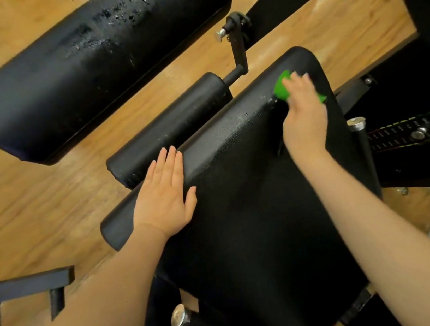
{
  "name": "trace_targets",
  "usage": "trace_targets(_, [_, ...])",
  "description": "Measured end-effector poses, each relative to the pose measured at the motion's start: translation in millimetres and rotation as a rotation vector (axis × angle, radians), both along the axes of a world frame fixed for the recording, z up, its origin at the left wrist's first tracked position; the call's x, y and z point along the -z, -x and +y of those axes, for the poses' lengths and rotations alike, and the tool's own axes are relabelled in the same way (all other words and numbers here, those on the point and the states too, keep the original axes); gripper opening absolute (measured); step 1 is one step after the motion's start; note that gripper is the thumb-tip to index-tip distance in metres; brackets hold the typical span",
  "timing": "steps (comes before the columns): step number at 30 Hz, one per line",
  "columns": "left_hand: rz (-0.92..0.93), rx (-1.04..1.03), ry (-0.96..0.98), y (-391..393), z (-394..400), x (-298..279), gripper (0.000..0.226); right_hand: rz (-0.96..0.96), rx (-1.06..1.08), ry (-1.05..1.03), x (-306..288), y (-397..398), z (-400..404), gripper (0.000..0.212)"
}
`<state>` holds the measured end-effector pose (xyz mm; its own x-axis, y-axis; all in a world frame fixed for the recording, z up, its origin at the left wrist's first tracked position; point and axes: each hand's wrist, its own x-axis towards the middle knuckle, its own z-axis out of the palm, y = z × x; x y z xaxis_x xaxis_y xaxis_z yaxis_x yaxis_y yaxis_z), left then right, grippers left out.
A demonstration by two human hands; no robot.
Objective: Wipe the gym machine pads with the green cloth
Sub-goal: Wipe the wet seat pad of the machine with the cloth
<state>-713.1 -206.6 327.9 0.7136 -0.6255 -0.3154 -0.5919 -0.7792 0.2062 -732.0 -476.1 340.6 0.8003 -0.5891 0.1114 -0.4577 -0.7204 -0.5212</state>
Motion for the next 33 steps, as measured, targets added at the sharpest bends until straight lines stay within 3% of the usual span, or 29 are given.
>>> trace_targets(3, [-0.008, -0.009, -0.014, 0.6, 0.8, 0.6, 0.071, 0.080, 0.168, -0.017, 10.1, -24.4, -18.5, 0.046])
trace_targets(5, [-0.014, -0.001, -0.034, 0.7, 1.0, 1.8, 0.074, 0.054, 0.163, 0.031, 21.7, -22.9, 10.0, 0.048])
trace_targets(8, [-0.025, -0.005, -0.047, -1.0, 0.3, 2.2, 0.074, -0.053, -0.079, 0.078, 31.0, 3.6, 76.4, 0.045])
trace_targets(11, [-0.014, 0.002, -0.060, -1.5, 0.3, 2.5, 0.076, -0.023, -0.307, 0.048, 25.3, 32.5, 107.7, 0.044])
trace_targets(14, [-0.011, 0.004, -0.071, -1.1, 1.7, 3.0, 0.075, -0.076, -0.435, 0.047, 13.8, 34.7, 75.9, 0.042])
trace_targets(16, [-0.009, 0.006, -0.077, -1.5, 1.5, 3.1, 0.075, -0.102, -0.405, 0.127, 5.9, 20.5, 32.1, 0.042])
trace_targets(18, [-0.009, 0.008, -0.083, -1.7, 1.1, 3.2, 0.075, -0.014, -0.367, 0.190, -0.2, 0.4, -11.9, 0.040])
trace_targets(21, [-0.004, 0.008, -0.090, -2.0, 0.9, 3.1, 0.075, 0.205, -0.329, 0.125, -0.7, -20.9, -42.9, 0.038])
trace_targets(25, [-0.014, 0.019, -0.085, -2.8, 0.7, 2.7, 0.073, 0.162, -0.347, 0.175, 9.3, -18.6, -24.0, 0.045])
trace_targets(28, [-0.013, 0.015, -0.078, -3.0, -0.1, 2.3, 0.073, 0.089, -0.569, 0.158, 17.0, -1.8, 18.7, 0.053])
trace_targets(33, [-0.019, 0.016, -0.087, -3.3, -0.7, 2.3, 0.073, 0.229, -0.929, 0.263, 14.1, -0.3, 2.0, 0.060])
